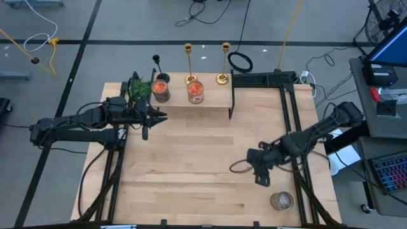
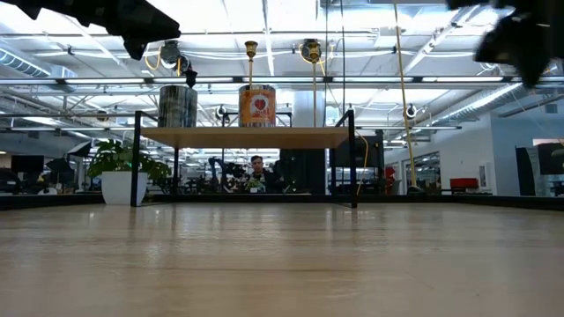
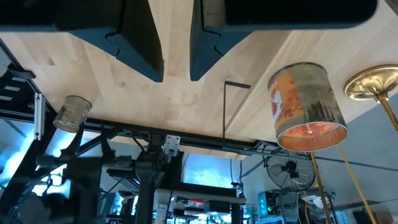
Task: Pick & Place candle stick holders
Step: Put the scented candle on the shelf
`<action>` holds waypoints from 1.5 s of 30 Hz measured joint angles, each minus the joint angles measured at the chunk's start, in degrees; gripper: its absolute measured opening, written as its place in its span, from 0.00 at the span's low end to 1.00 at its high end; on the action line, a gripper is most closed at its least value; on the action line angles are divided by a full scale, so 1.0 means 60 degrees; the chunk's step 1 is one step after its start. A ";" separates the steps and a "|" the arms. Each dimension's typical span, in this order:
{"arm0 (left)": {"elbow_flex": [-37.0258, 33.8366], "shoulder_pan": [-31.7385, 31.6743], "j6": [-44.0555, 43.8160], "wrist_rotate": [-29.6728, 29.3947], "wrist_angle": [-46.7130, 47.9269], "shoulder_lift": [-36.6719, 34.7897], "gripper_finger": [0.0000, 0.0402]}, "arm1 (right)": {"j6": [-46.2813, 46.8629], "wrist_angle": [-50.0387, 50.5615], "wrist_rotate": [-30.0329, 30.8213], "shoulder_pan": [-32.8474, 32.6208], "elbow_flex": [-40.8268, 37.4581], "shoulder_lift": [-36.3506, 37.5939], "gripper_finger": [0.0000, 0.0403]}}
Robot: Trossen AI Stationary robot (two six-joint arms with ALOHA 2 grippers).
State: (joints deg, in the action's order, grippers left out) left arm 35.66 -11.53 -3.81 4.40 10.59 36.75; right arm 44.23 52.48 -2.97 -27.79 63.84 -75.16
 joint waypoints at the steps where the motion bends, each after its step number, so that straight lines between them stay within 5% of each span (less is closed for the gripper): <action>1: 0.0000 0.0000 -0.0045 0.0000 0.0001 0.0000 0.21 | 0.0349 0.0001 -0.0003 -0.0192 -0.0161 -0.0013 0.44; 11: 0.0000 0.0000 -0.0250 -0.0007 0.0020 -0.0003 0.21 | 0.3212 0.1100 -0.1971 -0.1538 -0.0350 0.0001 0.41; 17: 0.0000 0.0000 -0.0362 -0.0007 -0.0017 -0.0004 0.21 | 0.5127 0.1546 -0.2197 -0.2414 -0.0350 -0.0003 0.41; 21: 0.0000 0.0000 -0.0466 -0.0009 0.0034 -0.0002 0.21 | 0.6515 0.1188 -0.1835 -0.3012 -0.0633 -0.0006 0.41; 27: 0.0000 0.0000 -0.0413 -0.0011 0.0063 -0.0004 0.21 | 0.8609 -0.0625 -0.2591 -0.3984 -0.1637 -0.0014 0.41; 37: 0.0000 0.0000 -0.0481 -0.0011 0.0048 -0.0004 0.21 | 0.8989 -0.1261 -0.2564 -0.4264 -0.2507 0.0002 0.40; 45: 0.0000 0.0000 -0.0427 -0.0010 0.0044 -0.0003 0.21 | 0.9075 -0.1719 -0.2556 -0.4262 -0.2507 0.0001 0.21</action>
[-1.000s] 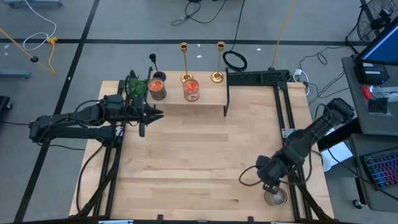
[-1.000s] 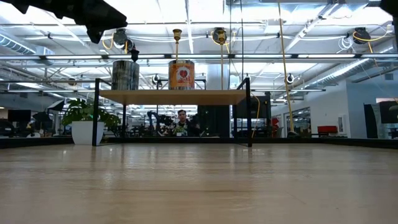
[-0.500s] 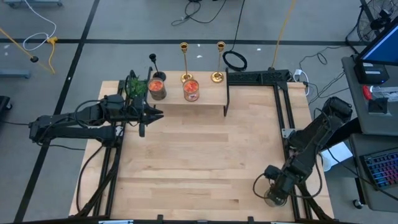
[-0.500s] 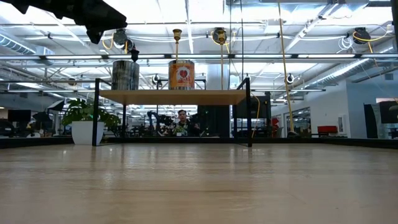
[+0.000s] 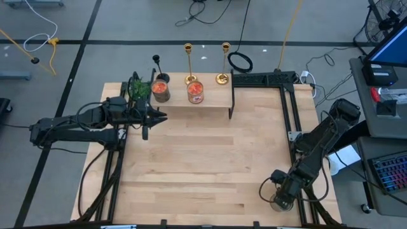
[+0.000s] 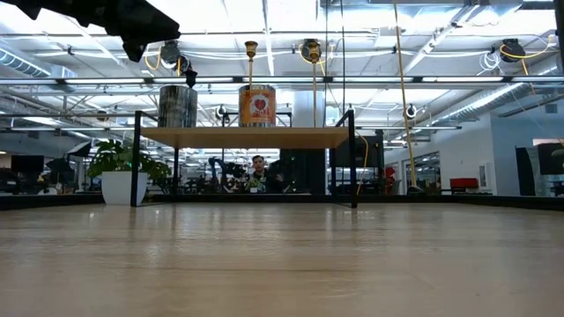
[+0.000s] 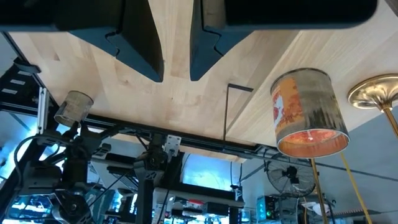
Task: Pick & Place candle stick holders
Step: Put the scented candle on the shelf
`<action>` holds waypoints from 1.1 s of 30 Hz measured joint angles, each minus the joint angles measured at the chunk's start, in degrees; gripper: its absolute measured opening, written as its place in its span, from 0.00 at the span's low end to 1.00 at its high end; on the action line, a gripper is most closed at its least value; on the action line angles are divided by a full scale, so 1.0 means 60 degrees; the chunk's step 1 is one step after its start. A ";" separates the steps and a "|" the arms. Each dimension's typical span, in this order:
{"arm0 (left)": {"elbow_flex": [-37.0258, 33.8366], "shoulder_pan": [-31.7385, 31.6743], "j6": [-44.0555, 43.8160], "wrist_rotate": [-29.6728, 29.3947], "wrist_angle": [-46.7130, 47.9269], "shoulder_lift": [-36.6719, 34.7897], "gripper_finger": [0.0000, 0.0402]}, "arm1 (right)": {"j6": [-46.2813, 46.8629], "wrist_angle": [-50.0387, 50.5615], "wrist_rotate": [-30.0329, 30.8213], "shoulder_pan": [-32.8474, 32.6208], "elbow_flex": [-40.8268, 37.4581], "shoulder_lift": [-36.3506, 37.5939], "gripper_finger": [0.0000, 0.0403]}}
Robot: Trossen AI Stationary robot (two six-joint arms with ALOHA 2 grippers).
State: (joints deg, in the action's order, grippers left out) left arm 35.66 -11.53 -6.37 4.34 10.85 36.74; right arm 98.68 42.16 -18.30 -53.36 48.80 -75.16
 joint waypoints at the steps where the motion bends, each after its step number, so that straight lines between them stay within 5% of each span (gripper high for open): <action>1: 0.0000 0.0000 0.0000 0.0002 0.0001 -0.0001 0.21 | -0.0030 -0.0105 0.0029 0.0000 0.0000 0.0000 0.18; 6: 0.0000 0.0000 0.0017 -0.0001 0.0006 -0.0001 0.21 | -0.0106 -0.0817 0.0589 0.0020 -0.0012 -0.0011 0.02; 15: 0.0000 0.0000 0.0476 0.0002 0.0004 -0.0001 0.21 | -0.1290 -0.1747 0.0867 0.0898 -0.0026 -0.0025 0.01; 27: 0.0000 0.0000 0.0482 0.0003 0.0015 0.0003 0.21 | -0.3794 -0.3035 0.2610 0.4344 -0.0018 -0.0022 0.01; 33: 0.0001 0.0000 0.0514 0.0003 0.0018 -0.0001 0.21 | -0.5665 -0.4128 0.1985 0.6171 0.0238 -0.0025 0.00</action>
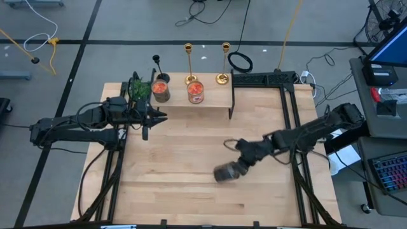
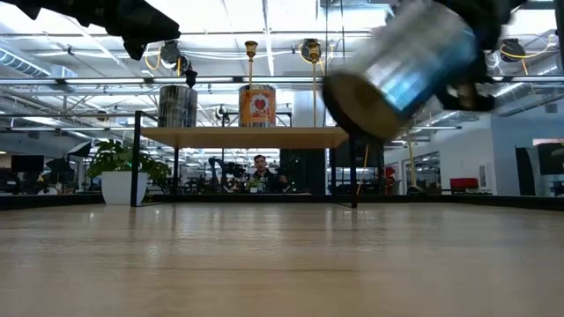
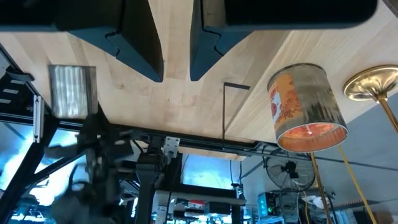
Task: Pick & Place candle stick holders
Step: Put the scented candle on the shelf
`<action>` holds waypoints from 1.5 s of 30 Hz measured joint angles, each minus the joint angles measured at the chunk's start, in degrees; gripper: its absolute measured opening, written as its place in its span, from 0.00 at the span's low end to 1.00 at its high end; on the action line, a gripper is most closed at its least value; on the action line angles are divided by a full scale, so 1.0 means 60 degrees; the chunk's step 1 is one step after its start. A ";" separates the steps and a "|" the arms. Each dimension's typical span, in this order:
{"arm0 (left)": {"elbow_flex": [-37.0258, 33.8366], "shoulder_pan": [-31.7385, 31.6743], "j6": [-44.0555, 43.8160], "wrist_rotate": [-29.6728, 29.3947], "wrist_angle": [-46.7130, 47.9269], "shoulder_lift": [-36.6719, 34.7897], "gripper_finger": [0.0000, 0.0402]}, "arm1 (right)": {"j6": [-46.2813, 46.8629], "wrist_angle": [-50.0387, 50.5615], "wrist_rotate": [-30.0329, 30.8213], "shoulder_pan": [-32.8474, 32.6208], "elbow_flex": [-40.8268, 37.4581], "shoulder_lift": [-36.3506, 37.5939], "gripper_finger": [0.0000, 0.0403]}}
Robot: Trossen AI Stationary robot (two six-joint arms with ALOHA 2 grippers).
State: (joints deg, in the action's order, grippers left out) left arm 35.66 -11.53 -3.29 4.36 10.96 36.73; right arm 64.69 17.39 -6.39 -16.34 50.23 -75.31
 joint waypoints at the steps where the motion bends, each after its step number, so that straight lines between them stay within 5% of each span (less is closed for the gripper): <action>1: -0.0001 0.0000 0.0004 0.0000 0.0004 0.0004 0.21 | -0.0421 0.0000 -0.0010 0.0234 0.0228 0.0005 0.00; 17: -0.0001 0.0000 0.0371 0.0003 0.0004 0.0002 0.21 | -0.6213 0.3951 0.1531 0.3116 0.5189 0.0003 0.00; 27: -0.0001 0.0000 0.0535 0.0000 -0.0015 0.0002 0.21 | -0.8685 0.4279 0.1621 0.5743 0.5678 -0.0351 0.00; 33: -0.0001 0.0000 0.0532 -0.0003 -0.0058 0.0000 0.21 | -1.0087 0.5390 0.1579 0.6813 0.6303 -0.1184 0.00; 41: 0.0003 -0.0009 0.0568 -0.0835 -0.0095 0.0002 0.21 | -1.0748 0.7743 0.1622 0.7335 0.9925 -0.2947 0.00; 45: 0.0003 -0.0011 0.0553 -0.1281 -0.0084 0.0004 0.21 | -1.0880 0.9096 0.2269 0.7441 1.0674 -0.3887 0.00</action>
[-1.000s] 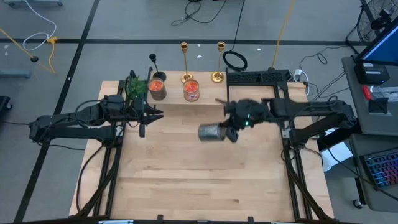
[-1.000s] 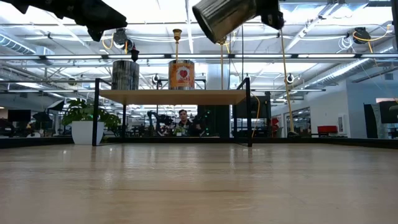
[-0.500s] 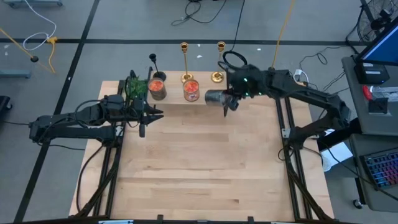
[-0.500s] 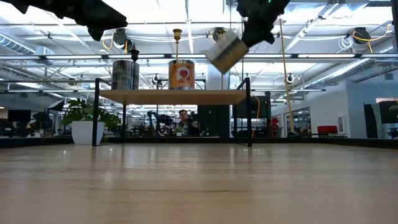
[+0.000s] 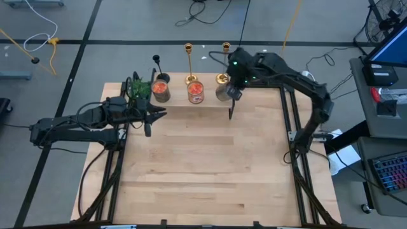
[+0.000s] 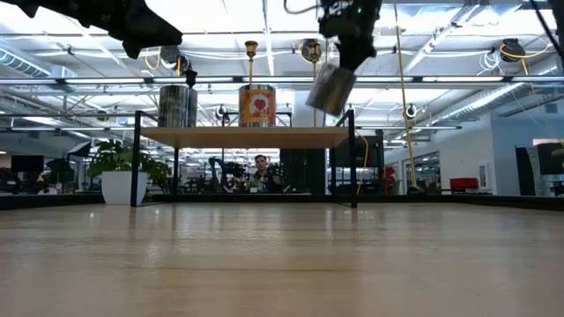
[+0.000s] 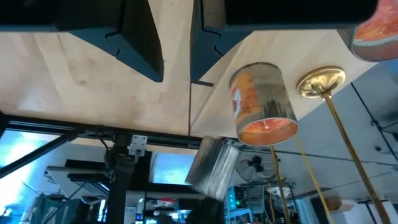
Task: Pick & Place candle stick holders
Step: Put the scented candle on the shelf
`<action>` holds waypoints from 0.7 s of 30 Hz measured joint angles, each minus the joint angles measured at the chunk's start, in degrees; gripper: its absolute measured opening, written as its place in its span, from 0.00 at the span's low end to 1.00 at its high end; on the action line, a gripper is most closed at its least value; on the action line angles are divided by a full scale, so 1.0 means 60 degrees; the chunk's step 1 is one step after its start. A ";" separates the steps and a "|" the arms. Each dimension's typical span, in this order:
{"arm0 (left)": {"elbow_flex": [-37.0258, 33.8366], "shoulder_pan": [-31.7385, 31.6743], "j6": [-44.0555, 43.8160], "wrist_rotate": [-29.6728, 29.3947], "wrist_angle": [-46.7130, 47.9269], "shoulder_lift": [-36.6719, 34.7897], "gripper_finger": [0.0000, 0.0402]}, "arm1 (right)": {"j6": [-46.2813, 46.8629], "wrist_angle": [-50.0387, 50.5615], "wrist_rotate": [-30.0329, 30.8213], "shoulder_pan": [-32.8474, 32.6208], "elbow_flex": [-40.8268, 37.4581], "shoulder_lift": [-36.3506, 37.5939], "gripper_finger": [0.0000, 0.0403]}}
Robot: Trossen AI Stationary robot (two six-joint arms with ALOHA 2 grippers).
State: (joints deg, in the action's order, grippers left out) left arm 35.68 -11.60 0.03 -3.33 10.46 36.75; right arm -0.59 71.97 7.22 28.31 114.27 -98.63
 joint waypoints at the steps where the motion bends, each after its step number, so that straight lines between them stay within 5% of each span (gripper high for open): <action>1: 0.0000 0.0000 -0.0025 -0.0027 0.0000 0.0000 0.21 | -0.0061 0.0057 0.0066 0.0024 0.0019 -0.0160 0.00; 21: 0.0000 0.0000 -0.0090 0.0046 0.0091 -0.0004 0.21 | -0.0596 -0.0425 0.0027 0.0030 0.0052 -0.0841 0.03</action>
State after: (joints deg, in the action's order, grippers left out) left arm 35.68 -11.60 -0.51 -3.05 11.00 36.73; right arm -4.16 69.42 7.38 28.49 114.59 -103.68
